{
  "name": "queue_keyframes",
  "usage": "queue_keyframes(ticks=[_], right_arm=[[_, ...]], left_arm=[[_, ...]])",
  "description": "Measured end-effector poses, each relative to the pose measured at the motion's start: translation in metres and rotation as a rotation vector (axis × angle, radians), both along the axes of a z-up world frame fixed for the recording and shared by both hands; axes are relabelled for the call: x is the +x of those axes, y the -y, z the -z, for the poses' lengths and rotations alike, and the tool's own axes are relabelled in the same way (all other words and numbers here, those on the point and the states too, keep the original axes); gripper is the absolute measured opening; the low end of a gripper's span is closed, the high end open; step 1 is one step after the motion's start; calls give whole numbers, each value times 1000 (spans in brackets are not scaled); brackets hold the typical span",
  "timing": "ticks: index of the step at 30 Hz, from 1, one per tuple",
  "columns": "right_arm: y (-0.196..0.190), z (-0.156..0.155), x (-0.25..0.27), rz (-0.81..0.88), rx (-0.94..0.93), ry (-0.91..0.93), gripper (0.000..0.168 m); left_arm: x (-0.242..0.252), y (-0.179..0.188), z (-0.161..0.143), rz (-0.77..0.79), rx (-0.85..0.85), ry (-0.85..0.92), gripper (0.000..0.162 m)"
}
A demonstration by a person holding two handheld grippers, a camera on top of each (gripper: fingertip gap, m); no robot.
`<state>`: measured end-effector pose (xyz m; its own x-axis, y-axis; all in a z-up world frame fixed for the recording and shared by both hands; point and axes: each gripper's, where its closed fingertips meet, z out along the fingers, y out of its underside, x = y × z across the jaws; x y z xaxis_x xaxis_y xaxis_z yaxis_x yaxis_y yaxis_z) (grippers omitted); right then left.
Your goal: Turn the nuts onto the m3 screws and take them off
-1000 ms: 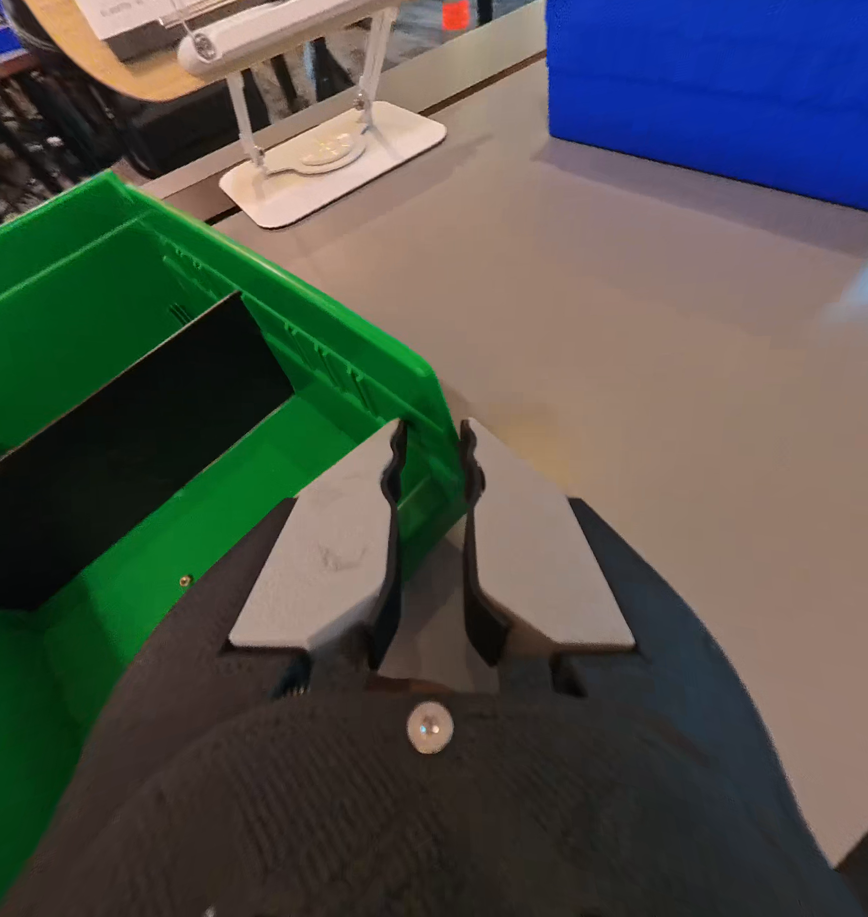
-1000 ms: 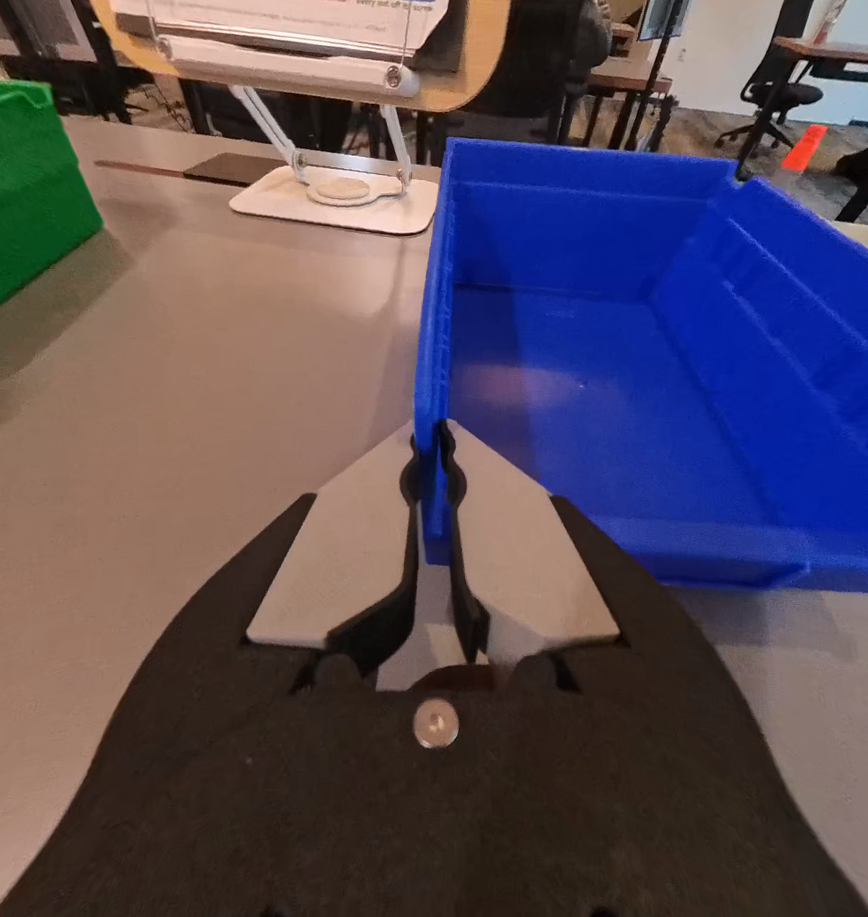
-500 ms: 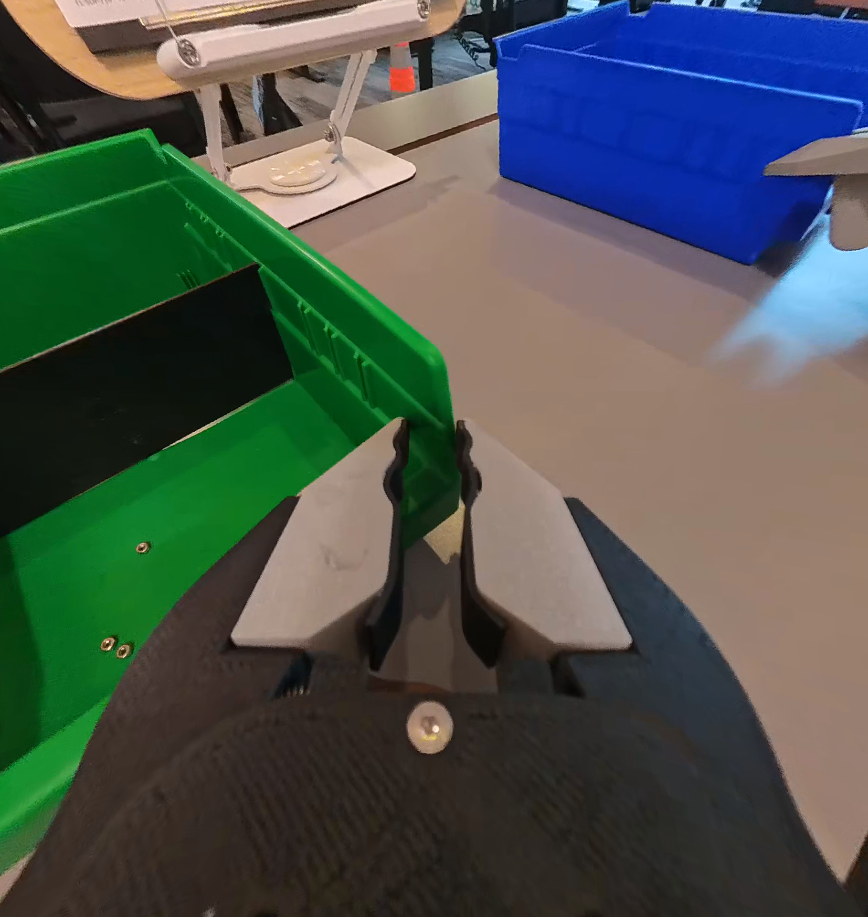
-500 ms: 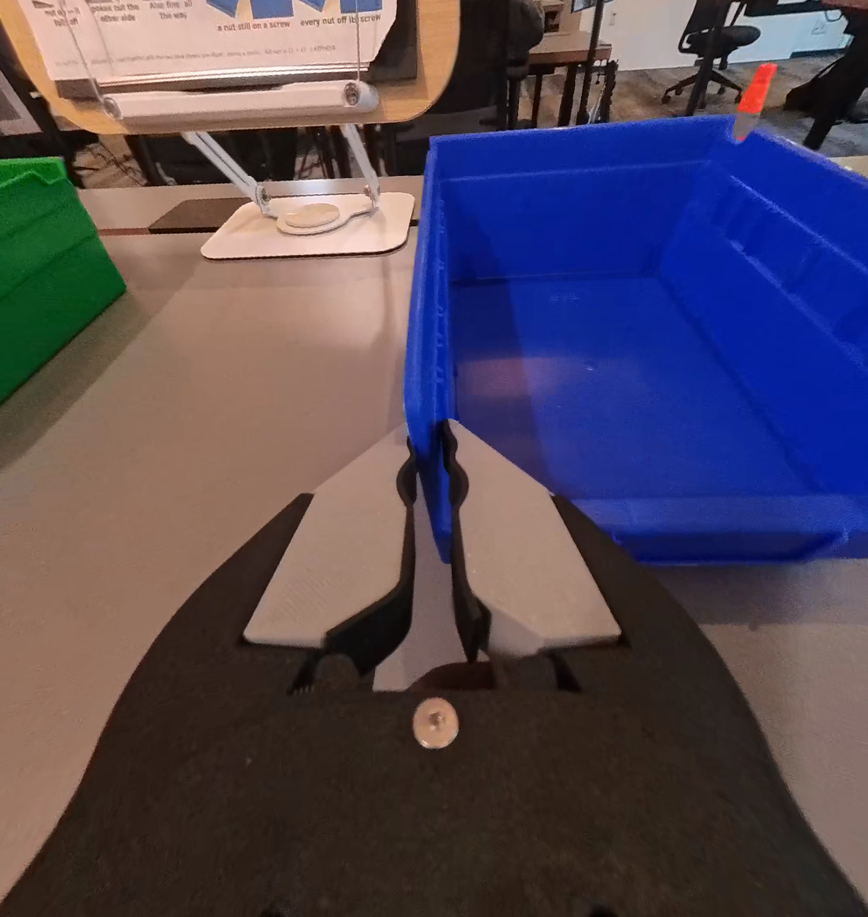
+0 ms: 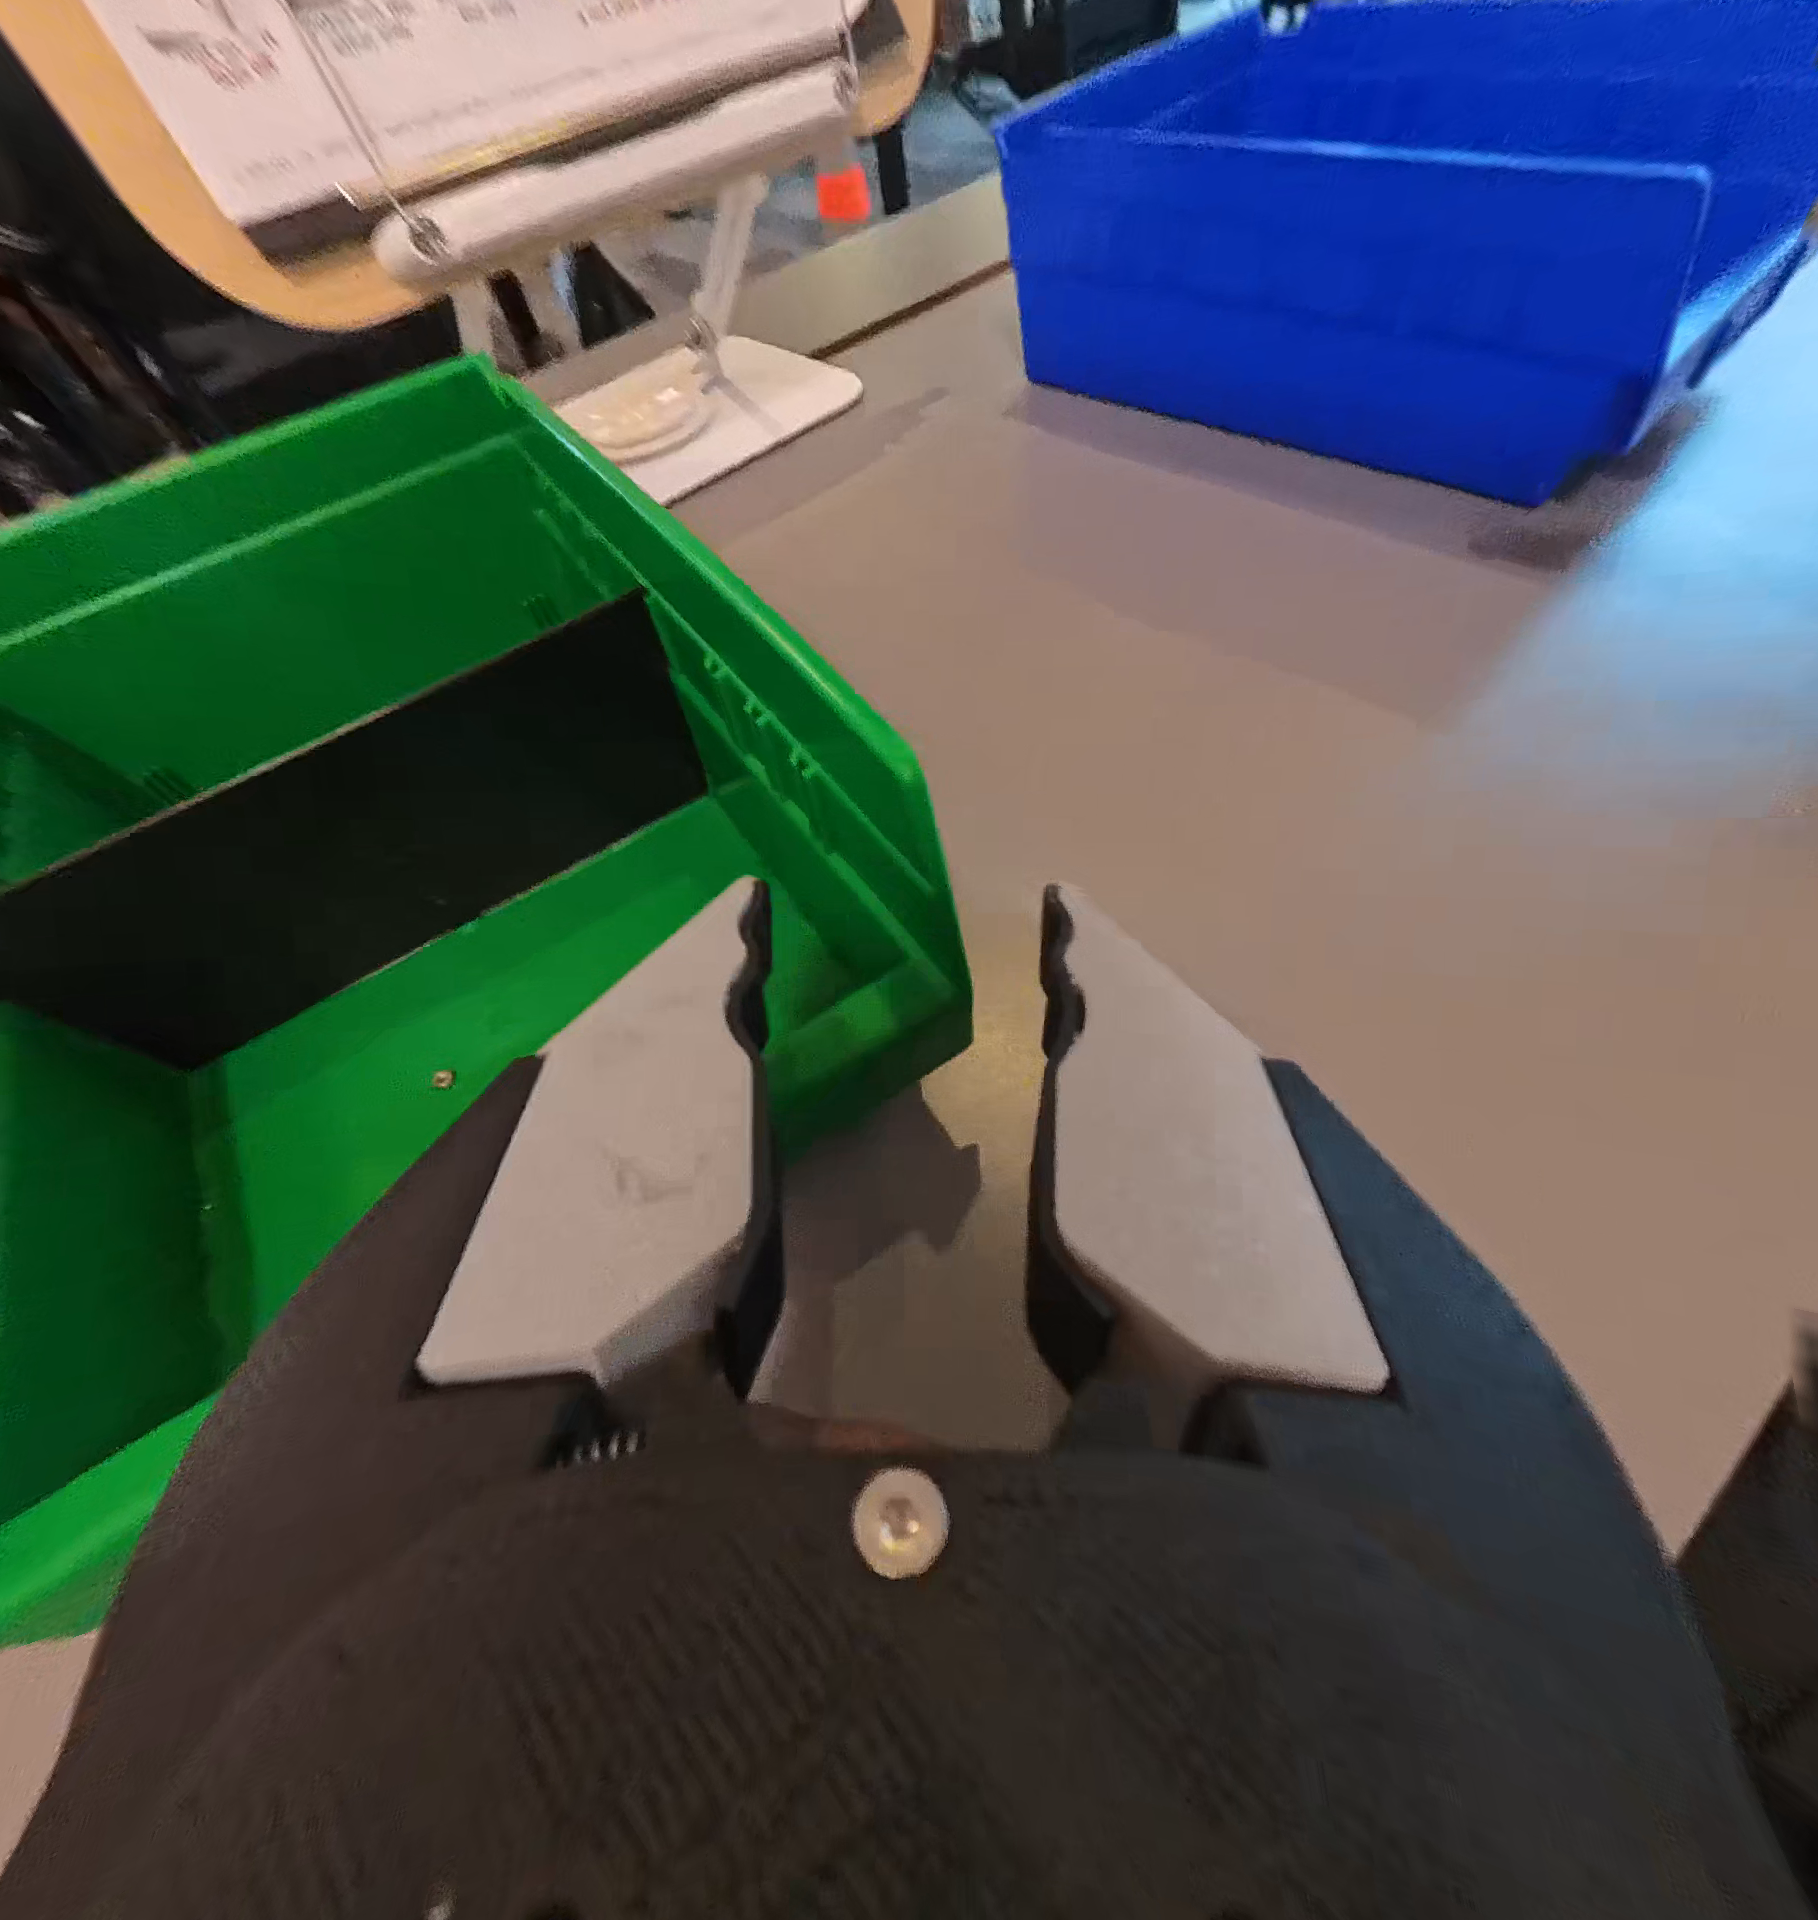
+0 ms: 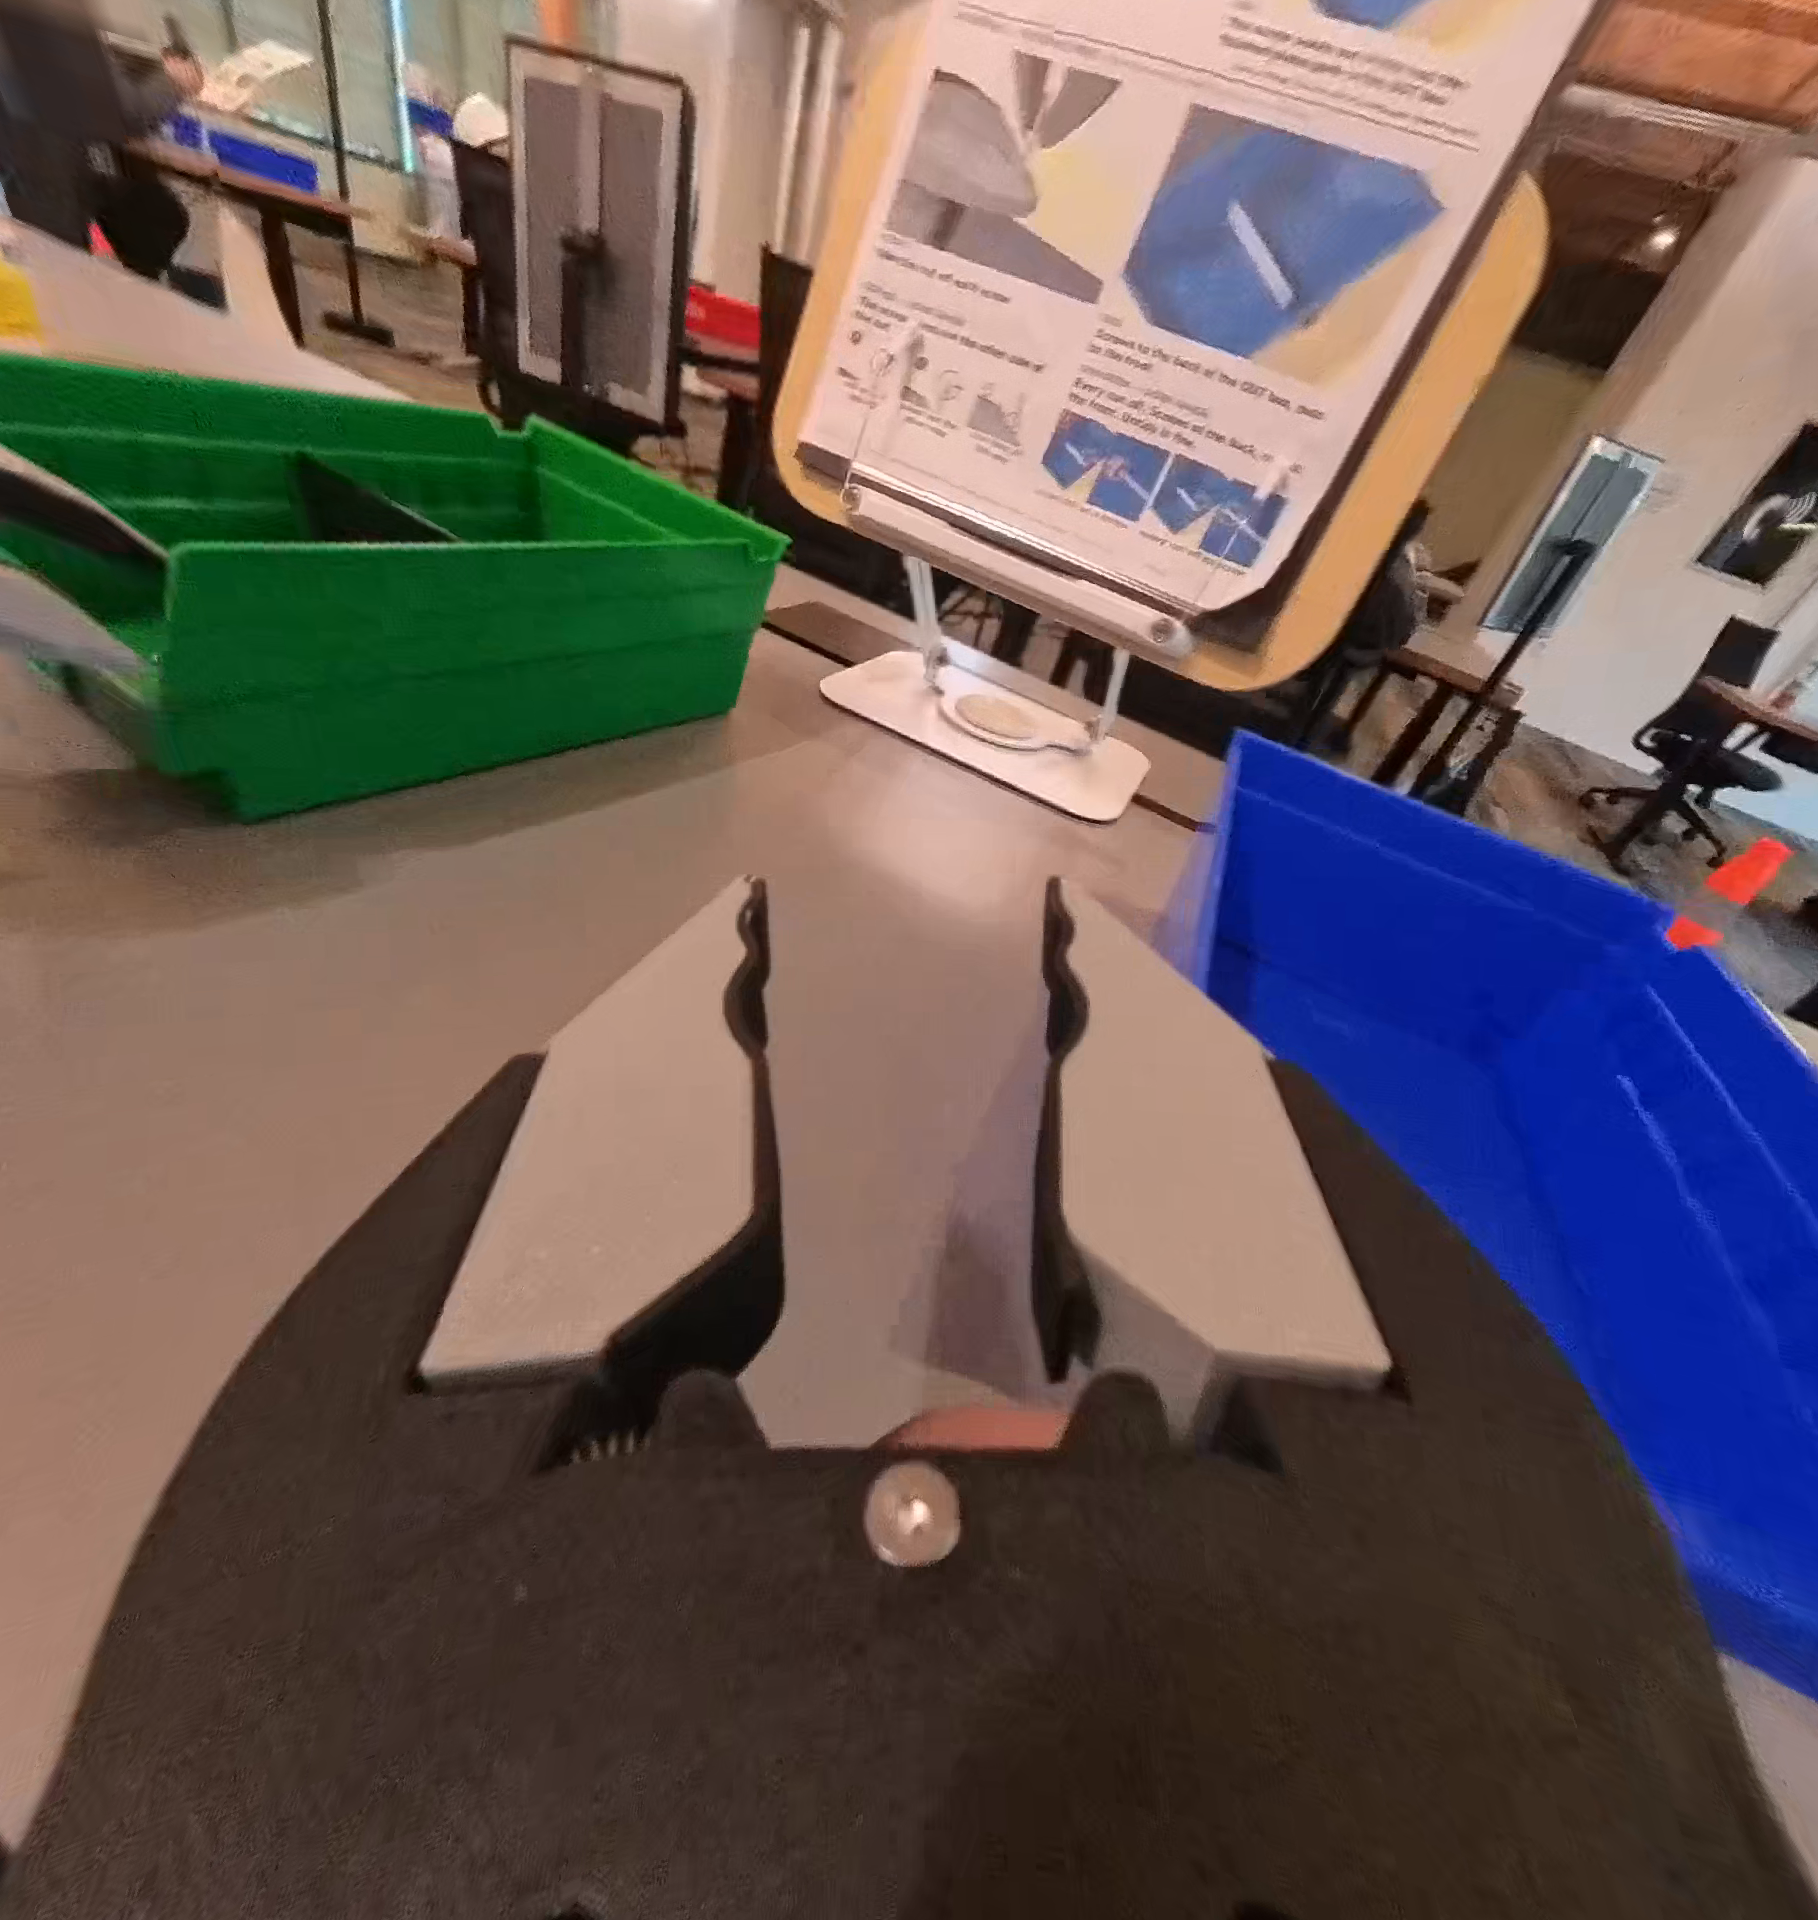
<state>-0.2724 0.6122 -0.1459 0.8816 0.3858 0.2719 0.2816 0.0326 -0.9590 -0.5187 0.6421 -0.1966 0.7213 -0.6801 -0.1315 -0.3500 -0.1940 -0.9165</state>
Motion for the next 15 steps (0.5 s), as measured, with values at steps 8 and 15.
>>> queue_keyframes(ticks=[8, 15], right_arm=[[-30, 22, -88, -381, -174, 24, 51], [-66, 57, -119, -513, -266, 85, 51]], left_arm=[[30, 3, 14, 40, -81, 78, 52], [40, 7, 16, 90, -72, 123, 54]])
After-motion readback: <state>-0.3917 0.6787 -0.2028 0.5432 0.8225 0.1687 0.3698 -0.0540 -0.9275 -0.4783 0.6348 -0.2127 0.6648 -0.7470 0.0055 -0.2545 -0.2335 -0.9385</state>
